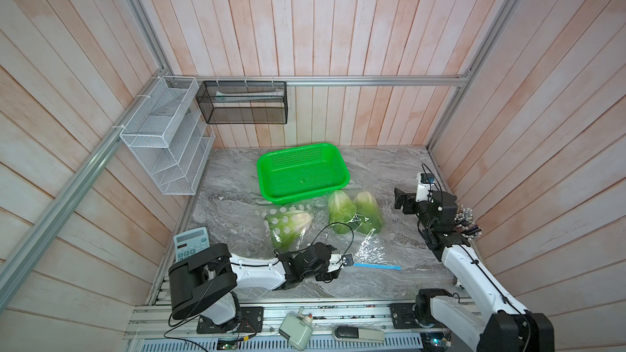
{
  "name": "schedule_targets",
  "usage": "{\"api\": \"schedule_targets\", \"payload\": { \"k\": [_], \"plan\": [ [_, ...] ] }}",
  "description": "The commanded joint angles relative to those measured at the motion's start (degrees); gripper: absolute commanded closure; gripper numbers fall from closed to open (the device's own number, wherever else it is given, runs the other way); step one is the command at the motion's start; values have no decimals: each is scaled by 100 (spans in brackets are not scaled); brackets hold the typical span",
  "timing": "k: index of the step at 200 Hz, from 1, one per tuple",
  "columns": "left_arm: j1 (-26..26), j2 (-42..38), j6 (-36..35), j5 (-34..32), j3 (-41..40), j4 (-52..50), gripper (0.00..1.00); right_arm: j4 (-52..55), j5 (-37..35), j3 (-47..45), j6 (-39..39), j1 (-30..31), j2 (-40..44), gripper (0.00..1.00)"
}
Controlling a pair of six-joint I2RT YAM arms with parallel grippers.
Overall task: Open the zip-top bag and take out the chinese cabbages
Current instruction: Adjust the zipper food storage bag at the center of the board.
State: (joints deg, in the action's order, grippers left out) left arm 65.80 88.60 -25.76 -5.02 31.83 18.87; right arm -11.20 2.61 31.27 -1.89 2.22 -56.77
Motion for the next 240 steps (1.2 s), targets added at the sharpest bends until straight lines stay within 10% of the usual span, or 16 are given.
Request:
{"api": "schedule_targets", "payload": {
  "k": [1,125,240],
  "plan": [
    [3,193,105,-207,-79,414,43,199,-88,259,23,10,96,1],
    [-99,-141,617,254,577,-152,93,428,646,527,269,115,59,5],
    [-1615,-30,914,1948,2634,-1931,99,1909,2222,1682,1785,1309,-340,20]
  ]
}}
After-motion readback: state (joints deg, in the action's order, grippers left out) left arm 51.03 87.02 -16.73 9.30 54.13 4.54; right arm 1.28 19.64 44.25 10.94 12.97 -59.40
